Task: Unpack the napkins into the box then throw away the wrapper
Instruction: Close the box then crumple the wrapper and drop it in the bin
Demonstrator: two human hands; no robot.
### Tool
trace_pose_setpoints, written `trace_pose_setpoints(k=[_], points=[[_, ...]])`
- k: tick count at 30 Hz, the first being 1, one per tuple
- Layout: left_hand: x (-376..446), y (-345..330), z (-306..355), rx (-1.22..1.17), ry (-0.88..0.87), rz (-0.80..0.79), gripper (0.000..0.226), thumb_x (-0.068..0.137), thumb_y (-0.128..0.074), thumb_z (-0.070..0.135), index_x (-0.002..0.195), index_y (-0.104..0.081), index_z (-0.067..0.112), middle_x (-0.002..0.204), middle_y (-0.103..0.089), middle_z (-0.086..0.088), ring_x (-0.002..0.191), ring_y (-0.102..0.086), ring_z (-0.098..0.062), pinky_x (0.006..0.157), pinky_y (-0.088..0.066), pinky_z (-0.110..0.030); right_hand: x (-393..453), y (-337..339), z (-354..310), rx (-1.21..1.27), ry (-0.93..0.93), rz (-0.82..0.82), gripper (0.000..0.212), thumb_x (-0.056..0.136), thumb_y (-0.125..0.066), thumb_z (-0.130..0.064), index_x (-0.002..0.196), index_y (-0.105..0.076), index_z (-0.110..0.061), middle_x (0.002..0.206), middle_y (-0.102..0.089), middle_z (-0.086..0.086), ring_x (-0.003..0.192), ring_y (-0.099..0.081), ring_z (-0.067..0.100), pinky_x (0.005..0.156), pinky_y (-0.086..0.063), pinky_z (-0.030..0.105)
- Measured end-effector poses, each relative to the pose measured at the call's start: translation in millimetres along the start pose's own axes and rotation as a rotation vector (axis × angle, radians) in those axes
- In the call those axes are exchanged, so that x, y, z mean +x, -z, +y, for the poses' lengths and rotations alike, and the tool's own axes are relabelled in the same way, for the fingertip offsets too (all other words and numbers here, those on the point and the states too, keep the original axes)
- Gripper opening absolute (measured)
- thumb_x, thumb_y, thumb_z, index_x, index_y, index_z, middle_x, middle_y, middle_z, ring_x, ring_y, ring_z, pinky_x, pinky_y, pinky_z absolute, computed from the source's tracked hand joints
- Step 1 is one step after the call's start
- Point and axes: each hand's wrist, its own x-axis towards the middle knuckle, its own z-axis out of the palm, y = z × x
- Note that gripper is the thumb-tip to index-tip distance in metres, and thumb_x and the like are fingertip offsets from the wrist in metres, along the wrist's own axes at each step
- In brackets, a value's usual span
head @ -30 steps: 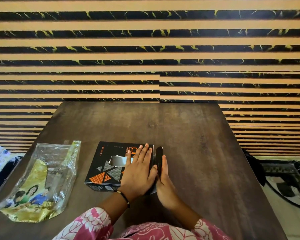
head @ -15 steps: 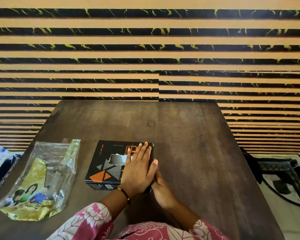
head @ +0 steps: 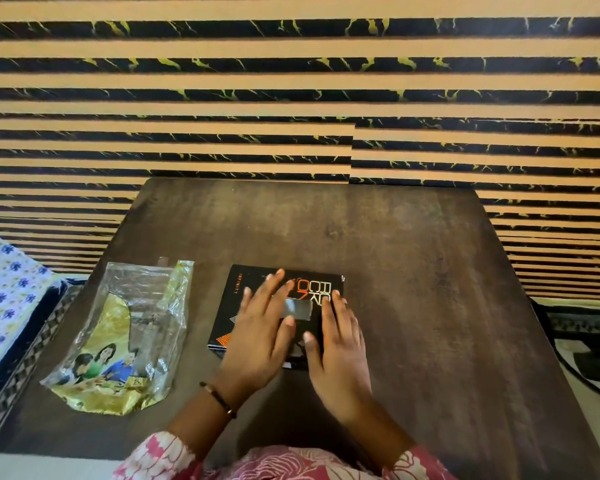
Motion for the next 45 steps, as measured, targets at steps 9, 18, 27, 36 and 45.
trace_pose_setpoints(k=[9, 18, 27, 36, 45], points=[[-2, 7, -56, 0.353, 0.147, -0.092, 0.066, 0.088, -0.027, 0.048, 0.145, -0.022, 0.014, 0.156, -0.018, -0.005, 0.144, -0.008, -0.018, 0.114, -0.015, -0.052, 31, -19, -11, -0.354, -0.118, -0.084, 0.078, 0.088, -0.01, -0.062, 0.141, -0.033, -0.008, 0.149, -0.037, 0.011, 0.139, -0.032, 0.024, 0.107, -0.033, 0.047], [107, -3, -76, 0.372, 0.123, -0.061, 0.065, 0.087, -0.029, 0.044, 0.141, -0.031, 0.008, 0.151, -0.03, -0.011, 0.141, -0.024, -0.025, 0.111, -0.028, -0.052, 143, -17, 7, -0.393, -0.098, -0.084, 0.079, 0.09, -0.009, -0.061, 0.139, -0.036, -0.006, 0.147, -0.04, 0.013, 0.136, -0.038, 0.026, 0.096, -0.049, 0.04], [216, -7, -107, 0.342, 0.093, -0.06, 0.068, 0.087, -0.021, 0.046, 0.144, -0.023, 0.008, 0.154, -0.022, -0.011, 0.143, -0.017, -0.026, 0.113, -0.025, -0.05, 255, -22, 21, -0.426, -0.054, -0.021, 0.077, 0.087, -0.016, -0.059, 0.147, -0.017, -0.011, 0.156, -0.021, 0.007, 0.145, -0.015, 0.019, 0.095, -0.047, 0.037], [288, -10, -135, 0.341, 0.043, -0.021, 0.068, 0.088, -0.023, 0.046, 0.142, -0.028, 0.005, 0.152, -0.027, -0.015, 0.143, -0.019, -0.027, 0.116, -0.022, -0.045, 327, -25, 24, -0.436, -0.064, -0.007, 0.073, 0.091, -0.024, -0.056, 0.147, -0.012, -0.012, 0.159, -0.01, 0.004, 0.146, -0.004, 0.017, 0.098, -0.045, 0.039], [298, -8, -134, 0.354, 0.053, -0.071, 0.071, 0.087, -0.017, 0.047, 0.144, -0.021, 0.005, 0.155, -0.019, -0.013, 0.144, -0.01, -0.026, 0.116, -0.016, -0.045, 338, -22, 28, -0.404, -0.081, -0.049, 0.072, 0.092, -0.028, -0.055, 0.148, -0.009, -0.015, 0.159, -0.007, 0.003, 0.146, -0.002, 0.017, 0.111, -0.029, 0.039]])
